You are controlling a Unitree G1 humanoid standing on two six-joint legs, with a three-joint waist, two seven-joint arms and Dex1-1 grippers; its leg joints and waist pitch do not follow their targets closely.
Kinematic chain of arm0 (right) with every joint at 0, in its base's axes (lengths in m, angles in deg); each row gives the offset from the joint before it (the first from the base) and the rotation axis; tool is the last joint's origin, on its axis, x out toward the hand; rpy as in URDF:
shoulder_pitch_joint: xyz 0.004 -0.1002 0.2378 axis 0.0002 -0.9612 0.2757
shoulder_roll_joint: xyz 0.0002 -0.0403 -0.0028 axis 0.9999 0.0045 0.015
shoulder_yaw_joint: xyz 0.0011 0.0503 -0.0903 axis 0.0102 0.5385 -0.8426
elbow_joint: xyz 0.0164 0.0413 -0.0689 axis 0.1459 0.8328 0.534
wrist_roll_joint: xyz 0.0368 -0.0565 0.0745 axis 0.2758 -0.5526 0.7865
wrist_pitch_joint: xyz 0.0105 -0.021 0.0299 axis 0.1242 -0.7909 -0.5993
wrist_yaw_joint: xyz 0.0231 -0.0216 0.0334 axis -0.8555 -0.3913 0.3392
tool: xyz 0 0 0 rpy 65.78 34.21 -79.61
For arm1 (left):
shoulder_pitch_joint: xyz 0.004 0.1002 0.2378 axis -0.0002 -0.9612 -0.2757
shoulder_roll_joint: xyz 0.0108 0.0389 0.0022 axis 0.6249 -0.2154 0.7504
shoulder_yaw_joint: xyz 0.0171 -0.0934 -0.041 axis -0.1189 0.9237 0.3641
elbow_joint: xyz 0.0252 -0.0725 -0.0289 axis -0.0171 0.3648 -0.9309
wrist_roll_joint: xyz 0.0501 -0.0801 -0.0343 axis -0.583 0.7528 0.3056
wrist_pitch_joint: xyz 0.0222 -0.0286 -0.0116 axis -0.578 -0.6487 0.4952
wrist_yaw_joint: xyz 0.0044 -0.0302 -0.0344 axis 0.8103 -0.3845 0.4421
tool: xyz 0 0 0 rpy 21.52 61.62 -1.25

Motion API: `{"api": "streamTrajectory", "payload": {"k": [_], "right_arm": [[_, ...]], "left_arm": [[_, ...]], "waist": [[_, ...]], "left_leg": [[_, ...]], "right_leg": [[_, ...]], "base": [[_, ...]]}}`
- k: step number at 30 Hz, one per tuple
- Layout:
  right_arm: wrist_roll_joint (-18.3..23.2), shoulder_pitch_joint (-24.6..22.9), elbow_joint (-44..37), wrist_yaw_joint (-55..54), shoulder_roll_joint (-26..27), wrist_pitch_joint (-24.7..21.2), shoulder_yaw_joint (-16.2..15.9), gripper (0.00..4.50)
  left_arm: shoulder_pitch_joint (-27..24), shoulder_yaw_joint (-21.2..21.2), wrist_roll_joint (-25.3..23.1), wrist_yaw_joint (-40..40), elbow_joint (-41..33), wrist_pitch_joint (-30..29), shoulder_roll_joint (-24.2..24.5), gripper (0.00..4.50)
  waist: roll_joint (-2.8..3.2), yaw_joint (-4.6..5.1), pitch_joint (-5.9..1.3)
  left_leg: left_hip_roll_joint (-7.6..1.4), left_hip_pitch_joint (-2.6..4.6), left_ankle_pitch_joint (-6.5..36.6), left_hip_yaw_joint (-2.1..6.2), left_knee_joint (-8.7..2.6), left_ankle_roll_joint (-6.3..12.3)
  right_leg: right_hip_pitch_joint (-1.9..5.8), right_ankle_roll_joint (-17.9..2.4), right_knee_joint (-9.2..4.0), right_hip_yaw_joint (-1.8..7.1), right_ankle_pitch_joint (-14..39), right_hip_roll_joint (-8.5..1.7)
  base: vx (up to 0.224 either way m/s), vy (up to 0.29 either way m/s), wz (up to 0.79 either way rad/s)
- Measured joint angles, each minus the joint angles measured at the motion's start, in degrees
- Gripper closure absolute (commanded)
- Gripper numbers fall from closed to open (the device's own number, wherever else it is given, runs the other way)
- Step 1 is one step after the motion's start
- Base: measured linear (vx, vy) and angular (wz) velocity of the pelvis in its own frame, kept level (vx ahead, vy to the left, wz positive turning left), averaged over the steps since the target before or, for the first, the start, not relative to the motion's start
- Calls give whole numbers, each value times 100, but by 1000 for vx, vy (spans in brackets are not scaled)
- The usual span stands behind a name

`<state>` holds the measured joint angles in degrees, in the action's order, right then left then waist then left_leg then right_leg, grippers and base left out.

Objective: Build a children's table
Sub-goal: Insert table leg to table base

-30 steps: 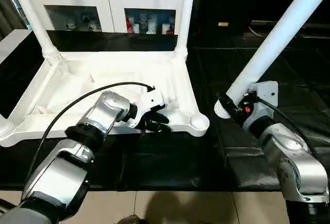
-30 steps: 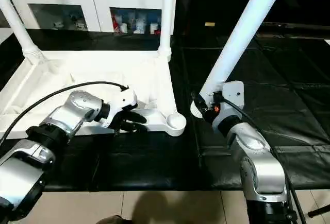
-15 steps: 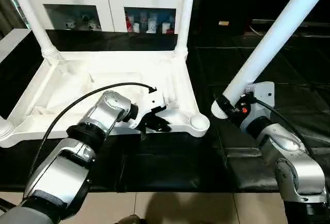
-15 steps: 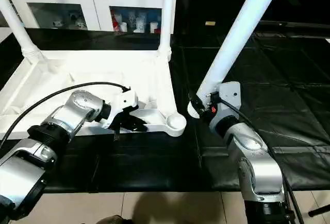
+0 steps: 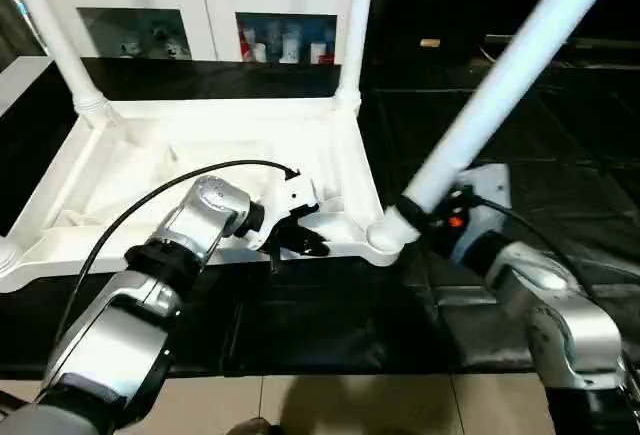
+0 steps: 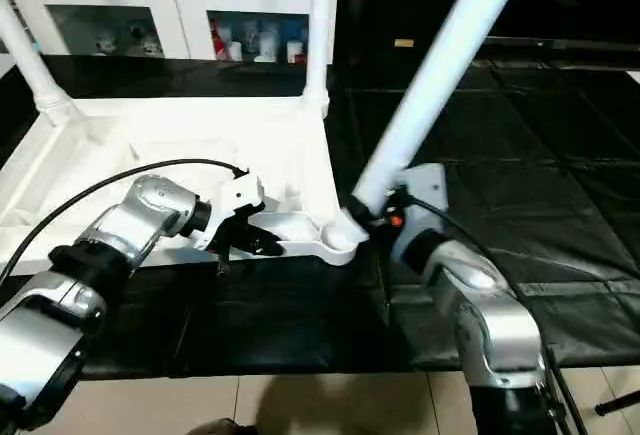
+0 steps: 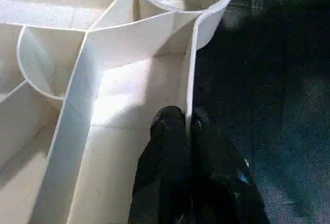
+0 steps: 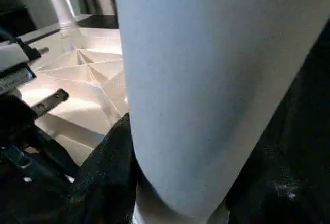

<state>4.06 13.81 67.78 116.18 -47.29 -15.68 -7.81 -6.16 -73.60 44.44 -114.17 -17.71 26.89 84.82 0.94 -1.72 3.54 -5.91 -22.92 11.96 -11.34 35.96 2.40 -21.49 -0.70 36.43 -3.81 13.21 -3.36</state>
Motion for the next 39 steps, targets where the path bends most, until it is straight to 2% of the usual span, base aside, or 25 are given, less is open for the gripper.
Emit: {"api": "streamTrajectory", "payload": {"k": [8, 10, 16, 17, 18, 24, 38, 39], "right_arm": [[-146, 313, 515, 430, -222, 153, -349, 256], [-216, 373, 620, 499, -221, 204, -399, 256], [-248, 373, 634, 518, -211, 281, -406, 256], [-248, 373, 634, 518, -207, 289, -408, 256], [-247, 373, 634, 519, -203, 300, -412, 256], [-250, 372, 634, 576, -203, 337, -412, 256], [-266, 352, 633, 615, -200, 388, -418, 256], [-270, 352, 633, 615, -201, 388, -418, 256]], "left_arm": [[-560, 28, -40, 182, -1328, -825, 157, 450], [-721, 41, -8, 293, -1596, -798, 151, 450], [-898, 107, 32, 347, -1601, -139, 130, 450], [-897, 108, 32, 339, -1601, -133, 130, 405], [-898, 109, 43, 307, -1601, -145, 138, 394], [-816, 243, 241, 210, -1794, -12, 152, 385], [-594, 165, 253, -276, -1296, 161, 161, 383], [-571, 162, 254, -281, -1256, 161, 144, 366]], "waist": [[-10, 6, 3], [-10, -12, 3], [-6, -55, 4], [-5, -60, 5], [-4, -65, 6], [0, -116, 4], [15, -159, 9], [15, -162, 9]], "left_leg": [[-4, -17, -3, -17, -6, 26], [-4, -18, -9, -17, -6, 37], [-3, -20, -2, -17, -5, 24], [-3, -20, -2, -17, -5, 24], [-3, -20, -3, -17, -5, 23], [-4, -14, -5, -17, 0, 20], [-4, -11, -6, -17, 10, 18], [-4, -11, -6, -17, 11, 18]], "right_leg": [[-25, -5, -4, 3, 3, 0], [-25, -5, -3, 2, 3, 0], [-25, -6, 0, 1, 2, -1], [-25, -6, 1, 1, 2, -2], [-27, -6, 3, 1, 2, -2], [-26, -6, 17, 2, 2, -2], [-25, -6, 29, 2, 2, -4], [-25, -6, 30, 2, 2, -4]], "base": [[0, 0, 0], [0, 0, 0], [0, 0, 0], [0, 0, 0], [0, 0, 0], [0, 0, 0], [0, 0, 0], [0, 0, 0]]}}
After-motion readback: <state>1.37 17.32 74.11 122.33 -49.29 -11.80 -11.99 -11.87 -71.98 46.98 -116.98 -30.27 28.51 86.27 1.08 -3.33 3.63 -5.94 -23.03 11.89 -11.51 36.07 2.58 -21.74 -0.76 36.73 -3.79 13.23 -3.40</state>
